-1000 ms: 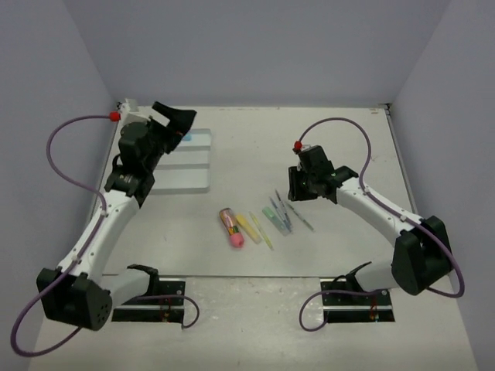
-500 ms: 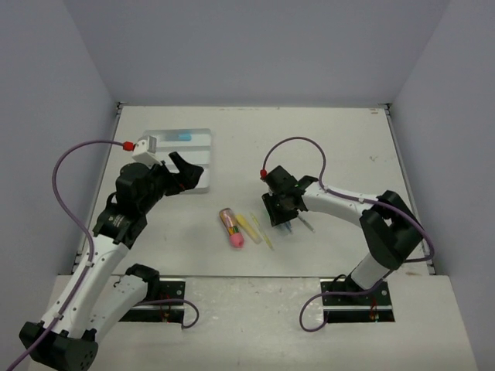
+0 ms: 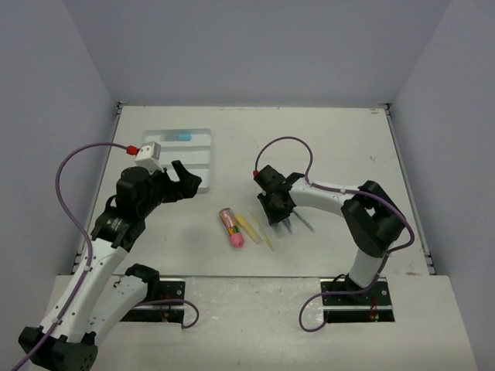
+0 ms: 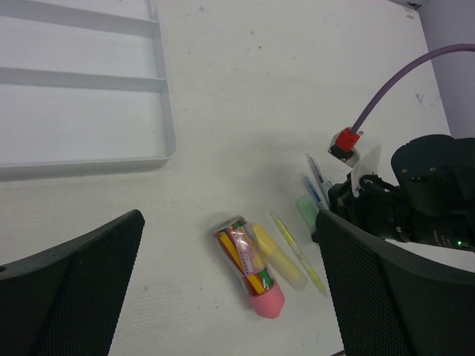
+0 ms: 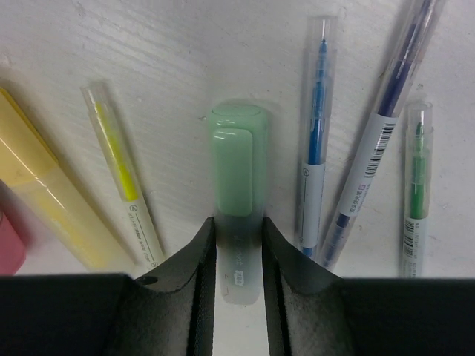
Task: Sort the stationery into containers
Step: Pick up the pen from the center of the board, then place the pen in the storage box, then pick up the pen from the center of the board.
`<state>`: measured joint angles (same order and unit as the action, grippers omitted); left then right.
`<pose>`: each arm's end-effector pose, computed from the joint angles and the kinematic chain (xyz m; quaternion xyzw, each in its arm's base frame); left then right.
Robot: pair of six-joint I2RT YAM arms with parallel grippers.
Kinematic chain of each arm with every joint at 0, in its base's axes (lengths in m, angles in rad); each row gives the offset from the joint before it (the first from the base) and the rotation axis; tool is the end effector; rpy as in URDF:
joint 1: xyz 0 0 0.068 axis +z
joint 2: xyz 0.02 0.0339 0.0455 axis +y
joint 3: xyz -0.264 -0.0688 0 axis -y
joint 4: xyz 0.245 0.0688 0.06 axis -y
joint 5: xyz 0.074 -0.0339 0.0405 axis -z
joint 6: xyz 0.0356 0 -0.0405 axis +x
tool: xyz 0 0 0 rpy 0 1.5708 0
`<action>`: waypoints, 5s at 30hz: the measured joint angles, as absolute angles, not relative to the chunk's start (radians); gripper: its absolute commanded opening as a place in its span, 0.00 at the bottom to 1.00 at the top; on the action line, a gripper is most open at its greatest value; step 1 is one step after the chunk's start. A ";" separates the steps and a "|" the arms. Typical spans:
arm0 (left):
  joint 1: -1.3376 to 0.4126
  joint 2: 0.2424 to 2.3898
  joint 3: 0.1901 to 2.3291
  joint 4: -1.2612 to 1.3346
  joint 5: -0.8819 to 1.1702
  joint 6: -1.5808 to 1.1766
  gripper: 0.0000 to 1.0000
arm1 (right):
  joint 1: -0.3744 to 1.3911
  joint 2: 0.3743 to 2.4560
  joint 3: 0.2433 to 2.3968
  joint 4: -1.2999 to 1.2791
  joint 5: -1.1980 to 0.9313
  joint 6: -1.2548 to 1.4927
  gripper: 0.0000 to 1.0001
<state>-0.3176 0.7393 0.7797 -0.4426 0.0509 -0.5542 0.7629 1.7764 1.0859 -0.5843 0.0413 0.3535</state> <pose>0.1591 -0.0542 0.3183 -0.0845 0.8297 -0.2521 0.4909 0.2417 0.2290 0.1573 -0.1980 0.9688 0.0608 0.1359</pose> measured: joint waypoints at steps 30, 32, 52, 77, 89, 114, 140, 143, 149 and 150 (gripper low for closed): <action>-0.584 1.094 0.621 0.385 0.474 -0.853 0.21 | 0.859 1.132 0.922 -0.172 -0.108 0.423 0.00; -0.597 1.106 0.640 0.386 0.467 -0.850 0.05 | 0.858 1.132 0.922 -0.175 -0.104 0.423 0.00; -0.140 1.431 1.010 0.058 -0.066 -1.020 0.00 | 0.832 0.979 0.816 -0.281 0.178 0.505 0.99; 0.058 1.984 1.331 0.031 -0.243 -1.343 0.70 | 0.830 1.030 0.753 -0.333 0.086 0.478 0.92; 0.063 1.634 1.118 0.049 0.022 -1.217 1.00 | 0.837 1.523 1.008 -0.386 0.033 0.407 0.44; -0.119 1.022 0.771 -0.107 0.183 -0.710 1.00 | 0.993 1.837 1.143 -0.472 0.130 0.414 0.11; -0.408 1.066 0.570 0.480 0.668 -0.895 0.77 | 1.002 1.276 1.091 -0.339 0.108 0.430 0.00; -0.411 1.078 0.570 0.508 0.660 -0.908 0.71 | 1.003 1.270 1.087 -0.321 0.091 0.436 0.00; -0.432 1.140 0.570 0.524 0.649 -0.938 0.10 | 1.003 1.255 1.085 -0.307 0.084 0.449 0.00; -0.440 1.150 0.570 0.531 0.650 -0.944 0.00 | 1.002 1.255 1.084 -0.307 0.086 0.449 0.01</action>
